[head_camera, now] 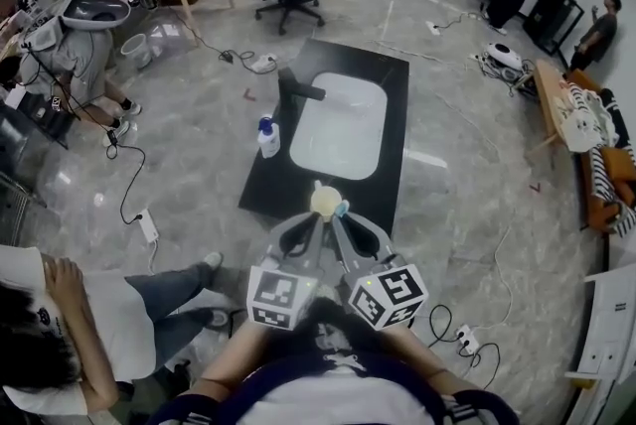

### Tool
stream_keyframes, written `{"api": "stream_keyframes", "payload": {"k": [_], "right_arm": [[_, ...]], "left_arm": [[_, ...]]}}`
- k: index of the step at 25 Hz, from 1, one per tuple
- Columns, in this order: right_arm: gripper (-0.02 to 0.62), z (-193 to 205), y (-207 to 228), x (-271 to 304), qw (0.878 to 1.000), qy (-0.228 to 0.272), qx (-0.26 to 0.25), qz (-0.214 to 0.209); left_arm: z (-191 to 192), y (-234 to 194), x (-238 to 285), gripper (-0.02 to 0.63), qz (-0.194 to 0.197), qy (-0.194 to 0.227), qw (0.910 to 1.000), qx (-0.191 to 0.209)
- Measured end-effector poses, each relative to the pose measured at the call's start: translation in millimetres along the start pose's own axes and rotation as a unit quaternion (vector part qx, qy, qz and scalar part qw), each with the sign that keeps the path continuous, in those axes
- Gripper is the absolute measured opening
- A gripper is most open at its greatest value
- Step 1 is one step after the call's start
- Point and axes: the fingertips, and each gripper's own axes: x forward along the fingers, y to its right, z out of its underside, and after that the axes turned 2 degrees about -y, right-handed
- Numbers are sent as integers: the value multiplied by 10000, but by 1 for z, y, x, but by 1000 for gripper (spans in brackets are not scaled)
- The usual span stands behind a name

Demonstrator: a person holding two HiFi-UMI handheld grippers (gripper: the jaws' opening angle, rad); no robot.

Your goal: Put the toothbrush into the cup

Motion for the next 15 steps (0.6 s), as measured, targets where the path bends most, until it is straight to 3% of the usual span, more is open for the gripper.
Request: {"api": "stream_keyframes", "payload": {"k": [15], "right_arm": [[17, -11, 40, 47, 9993, 291, 49, -219]], "left_arm": [[8, -35, 35, 0, -210, -169, 9996, -70]]}}
